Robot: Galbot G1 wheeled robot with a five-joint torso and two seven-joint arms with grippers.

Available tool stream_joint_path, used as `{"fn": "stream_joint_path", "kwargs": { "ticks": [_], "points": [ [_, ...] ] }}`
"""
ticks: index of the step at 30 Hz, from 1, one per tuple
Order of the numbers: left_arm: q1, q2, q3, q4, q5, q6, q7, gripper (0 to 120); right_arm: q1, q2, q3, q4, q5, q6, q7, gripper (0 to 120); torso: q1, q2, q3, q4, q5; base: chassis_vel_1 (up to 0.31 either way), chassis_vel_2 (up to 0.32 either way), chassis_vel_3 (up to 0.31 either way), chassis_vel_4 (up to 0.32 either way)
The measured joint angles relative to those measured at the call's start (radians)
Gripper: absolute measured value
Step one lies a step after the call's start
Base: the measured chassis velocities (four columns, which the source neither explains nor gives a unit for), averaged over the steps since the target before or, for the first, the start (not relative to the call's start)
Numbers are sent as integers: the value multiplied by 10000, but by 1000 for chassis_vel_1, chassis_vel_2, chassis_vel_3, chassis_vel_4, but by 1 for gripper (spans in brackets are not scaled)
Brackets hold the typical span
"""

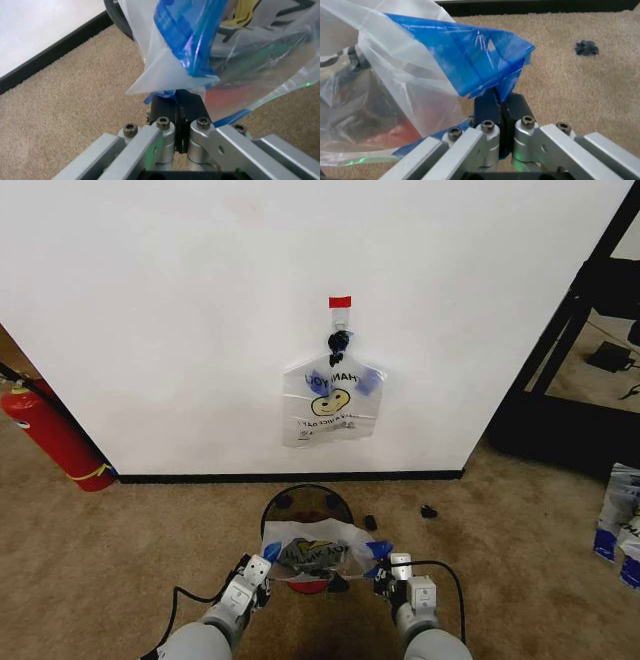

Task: Pick up the garbage bag from the wall and place it over the trash bin.

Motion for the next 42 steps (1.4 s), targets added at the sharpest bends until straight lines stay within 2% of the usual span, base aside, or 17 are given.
{"fn": "stream_joint_path", "kwargs": {
  "ticks": [12,32,42],
  "points": [
    [231,83,-182,-463,-137,6,-267,0,20,58,-101,67,-17,107,-157,0,0,0,0,0,1,0,0,0,0],
    [32,-355,12,310,-185,-50,-276,0,283,139,-66,-557,-28,65,-179,0,0,0,0,0,1,0,0,0,0],
    [-146,-638,96,631,-189,-212,-297,0,626,320,-61,-1110,11,415,-379,0,0,0,0,0,1,0,0,0,0]
  ]
}}
